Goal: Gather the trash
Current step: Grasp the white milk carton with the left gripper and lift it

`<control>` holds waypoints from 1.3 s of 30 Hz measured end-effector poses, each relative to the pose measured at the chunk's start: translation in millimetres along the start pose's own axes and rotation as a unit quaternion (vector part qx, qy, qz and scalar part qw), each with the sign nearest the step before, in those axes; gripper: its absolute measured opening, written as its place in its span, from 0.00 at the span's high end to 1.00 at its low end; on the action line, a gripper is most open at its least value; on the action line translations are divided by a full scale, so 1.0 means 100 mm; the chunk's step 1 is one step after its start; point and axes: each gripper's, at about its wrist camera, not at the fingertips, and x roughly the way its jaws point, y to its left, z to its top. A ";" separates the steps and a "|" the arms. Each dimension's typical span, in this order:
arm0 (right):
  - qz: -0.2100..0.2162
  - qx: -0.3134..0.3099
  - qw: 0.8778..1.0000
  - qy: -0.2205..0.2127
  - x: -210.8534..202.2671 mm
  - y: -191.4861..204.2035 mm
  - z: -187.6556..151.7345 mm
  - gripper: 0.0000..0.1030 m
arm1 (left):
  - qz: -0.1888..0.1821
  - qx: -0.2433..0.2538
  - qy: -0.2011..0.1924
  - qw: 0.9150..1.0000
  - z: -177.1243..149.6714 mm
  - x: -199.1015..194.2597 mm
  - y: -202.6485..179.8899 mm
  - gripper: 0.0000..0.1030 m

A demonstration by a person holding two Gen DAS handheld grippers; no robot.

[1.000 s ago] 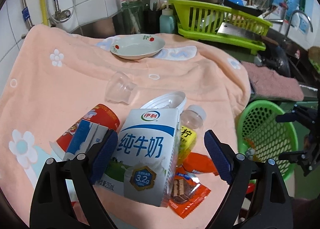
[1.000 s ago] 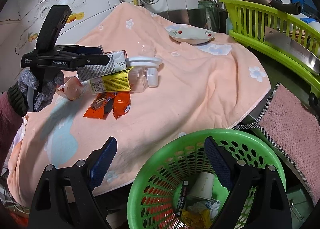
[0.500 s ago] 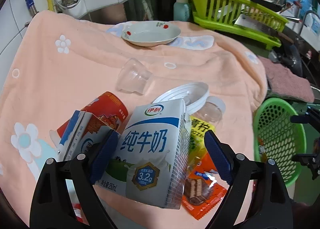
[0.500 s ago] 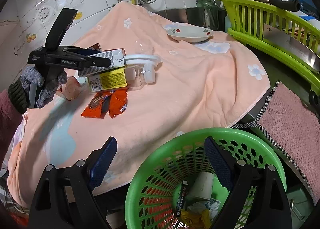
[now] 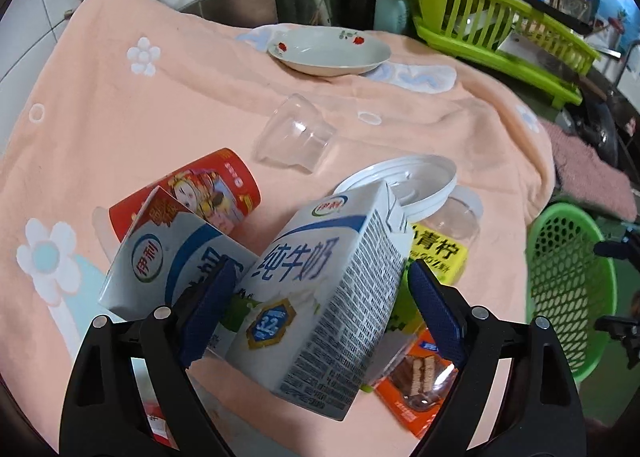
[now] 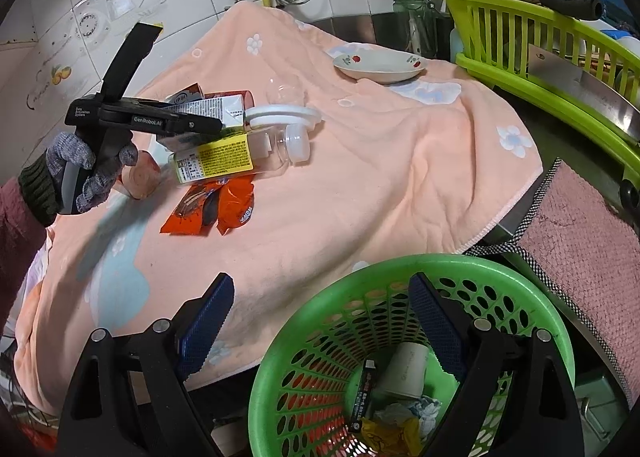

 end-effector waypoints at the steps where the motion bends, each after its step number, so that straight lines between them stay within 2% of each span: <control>1: 0.000 0.000 1.000 0.000 0.00 0.00 0.00 0.17 | 0.005 0.004 -0.001 1.000 -0.01 0.01 -0.01 0.16; 9: 0.001 -0.002 1.000 0.003 0.02 0.03 0.02 0.17 | 0.017 0.021 -0.024 0.999 -0.05 -0.01 -0.04 0.19; 15: 0.002 -0.013 1.000 0.004 0.06 0.11 0.07 0.17 | 0.027 0.028 -0.040 0.998 -0.07 -0.06 -0.05 0.36; 18: 0.004 -0.020 1.000 0.002 0.07 0.16 0.10 0.17 | 0.012 0.002 -0.056 0.998 -0.06 -0.15 0.02 0.45; 21: 0.005 -0.023 1.000 0.001 0.08 0.21 0.14 0.17 | 0.011 -0.014 -0.064 0.998 -0.09 -0.18 0.07 0.49; 33: 0.014 -0.043 0.999 0.014 0.27 0.41 0.34 0.20 | 0.008 -0.030 -0.060 0.998 -0.18 -0.13 0.15 0.49; 39: 0.019 -0.054 0.998 0.023 0.36 0.52 0.43 0.25 | 0.003 -0.059 -0.073 0.996 -0.26 -0.18 0.22 0.55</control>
